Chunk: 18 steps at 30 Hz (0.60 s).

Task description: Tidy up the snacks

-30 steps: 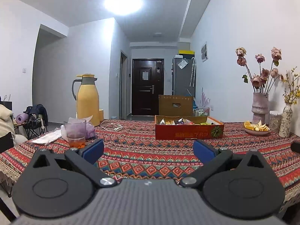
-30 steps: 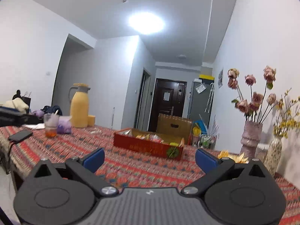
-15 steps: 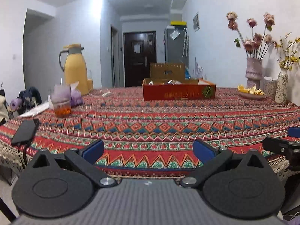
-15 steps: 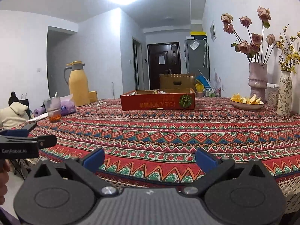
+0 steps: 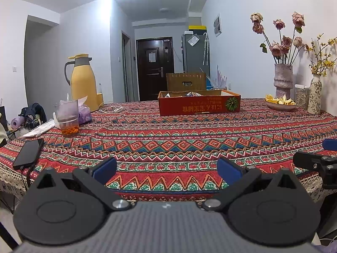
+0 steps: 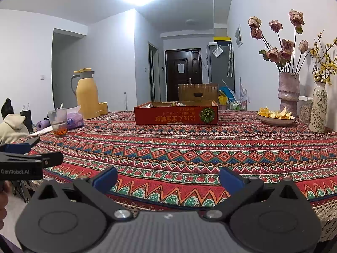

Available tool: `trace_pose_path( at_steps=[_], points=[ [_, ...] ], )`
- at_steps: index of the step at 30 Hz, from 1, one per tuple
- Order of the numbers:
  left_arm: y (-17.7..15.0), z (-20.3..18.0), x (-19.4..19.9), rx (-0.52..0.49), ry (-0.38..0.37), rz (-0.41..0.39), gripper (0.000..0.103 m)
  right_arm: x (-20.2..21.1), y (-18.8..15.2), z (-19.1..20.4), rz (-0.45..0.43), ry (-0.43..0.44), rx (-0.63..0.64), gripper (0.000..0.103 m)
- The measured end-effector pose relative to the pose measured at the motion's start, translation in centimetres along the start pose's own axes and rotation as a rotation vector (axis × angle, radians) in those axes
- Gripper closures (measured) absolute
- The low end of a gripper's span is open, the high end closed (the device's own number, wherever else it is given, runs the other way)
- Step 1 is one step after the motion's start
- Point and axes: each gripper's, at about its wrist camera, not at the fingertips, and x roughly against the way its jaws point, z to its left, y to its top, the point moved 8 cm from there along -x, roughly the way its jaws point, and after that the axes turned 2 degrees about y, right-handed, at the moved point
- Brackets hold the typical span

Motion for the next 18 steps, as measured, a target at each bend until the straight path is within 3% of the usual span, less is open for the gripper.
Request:
trace_pose_path(
  at_steps=[18],
  points=[
    [0.09, -0.08, 0.07, -0.003, -0.015, 0.003, 0.000, -0.04, -0.09, -0.13, 0.002, -0.011, -0.002, 0.000]
  ],
)
